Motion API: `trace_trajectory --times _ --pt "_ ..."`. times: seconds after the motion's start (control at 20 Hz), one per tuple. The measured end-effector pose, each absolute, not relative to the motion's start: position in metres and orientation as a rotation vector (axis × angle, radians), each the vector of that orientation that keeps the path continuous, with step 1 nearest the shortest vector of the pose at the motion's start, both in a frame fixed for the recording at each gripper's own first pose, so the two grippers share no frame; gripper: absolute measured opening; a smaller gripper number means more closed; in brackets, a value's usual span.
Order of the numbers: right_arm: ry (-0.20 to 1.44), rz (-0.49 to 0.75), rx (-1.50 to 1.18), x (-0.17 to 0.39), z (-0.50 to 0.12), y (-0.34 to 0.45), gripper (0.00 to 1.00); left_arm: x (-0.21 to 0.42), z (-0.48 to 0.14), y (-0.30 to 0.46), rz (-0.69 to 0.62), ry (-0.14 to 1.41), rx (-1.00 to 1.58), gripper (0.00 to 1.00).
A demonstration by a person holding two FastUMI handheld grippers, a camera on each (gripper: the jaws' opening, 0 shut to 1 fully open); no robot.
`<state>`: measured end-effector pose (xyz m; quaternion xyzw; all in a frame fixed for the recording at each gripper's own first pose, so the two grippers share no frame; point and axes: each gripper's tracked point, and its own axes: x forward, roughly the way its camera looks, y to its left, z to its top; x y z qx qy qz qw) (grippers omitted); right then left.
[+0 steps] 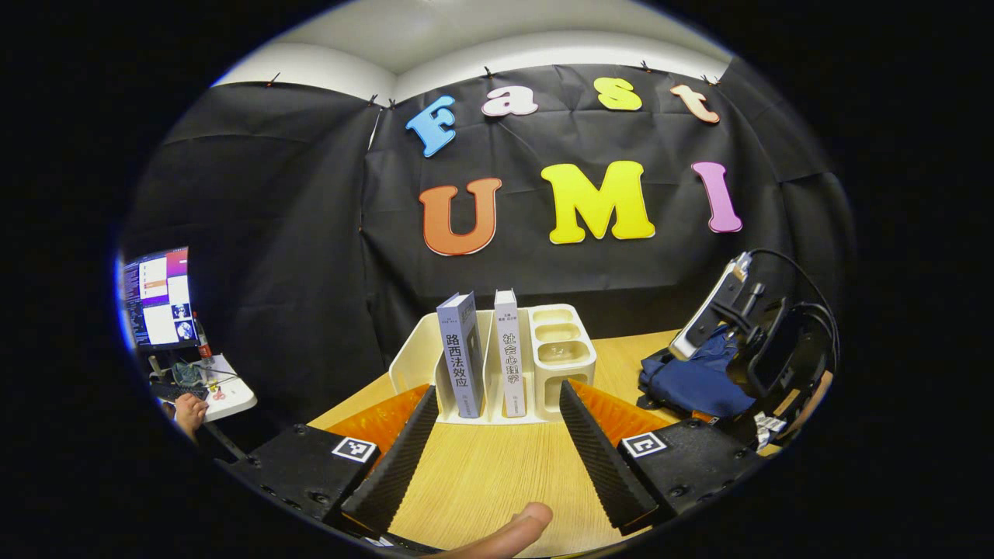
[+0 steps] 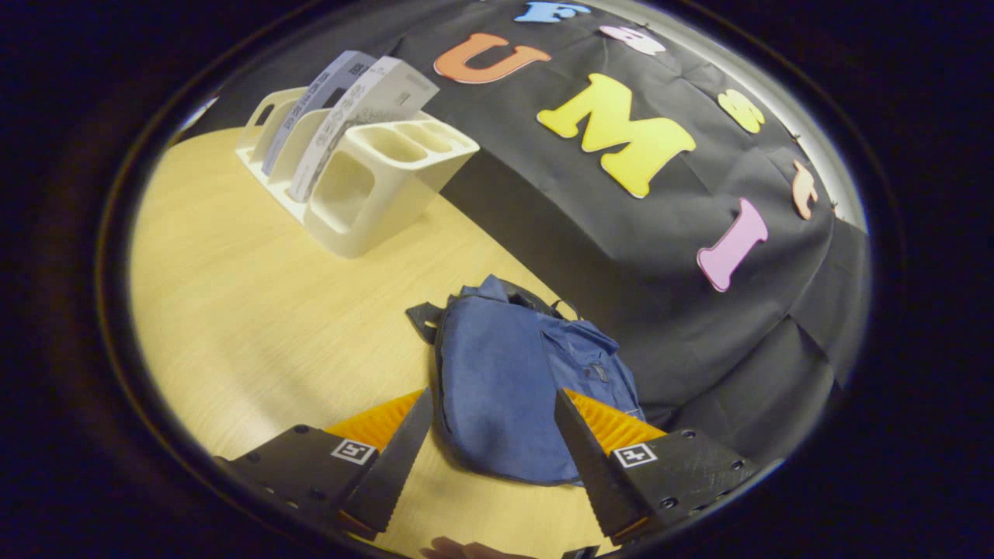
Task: Open the schoolbag, grab two books from the bookshelf and put them into the schoolbag.
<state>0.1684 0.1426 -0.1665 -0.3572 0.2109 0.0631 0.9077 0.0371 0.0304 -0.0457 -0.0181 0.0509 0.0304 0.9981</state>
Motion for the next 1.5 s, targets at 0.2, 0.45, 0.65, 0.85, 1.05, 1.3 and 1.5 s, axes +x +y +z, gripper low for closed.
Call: trace_trajectory --times 0.2,0.45,0.65,0.85,1.05,1.3,1.5 --pt "0.491 0.084 -0.82 0.188 -0.184 0.139 0.95 0.035 -0.04 0.031 0.055 0.086 -0.038 0.98" --pt "0.54 0.07 -0.868 0.2 -0.204 0.142 0.99 0.032 -0.039 0.035 0.086 0.085 -0.021 0.98" --pt "0.523 0.037 -0.912 0.214 -0.206 0.142 0.98 0.033 -0.036 0.031 0.078 0.077 -0.018 0.99" --pt "0.519 0.009 -0.93 0.224 -0.203 0.144 0.89 0.033 -0.039 0.033 0.084 0.086 -0.035 0.98" --pt "0.547 0.011 -0.868 0.221 -0.193 0.146 0.67 0.034 -0.041 0.033 0.081 0.096 -0.043 0.98" --pt "0.484 -0.038 -0.844 0.224 -0.161 0.134 0.65 0.034 -0.043 0.033 0.084 0.109 -0.049 0.98" --pt "0.493 -0.074 -0.839 0.25 -0.164 0.12 0.36 0.036 -0.041 0.029 0.07 0.098 -0.071 0.98"
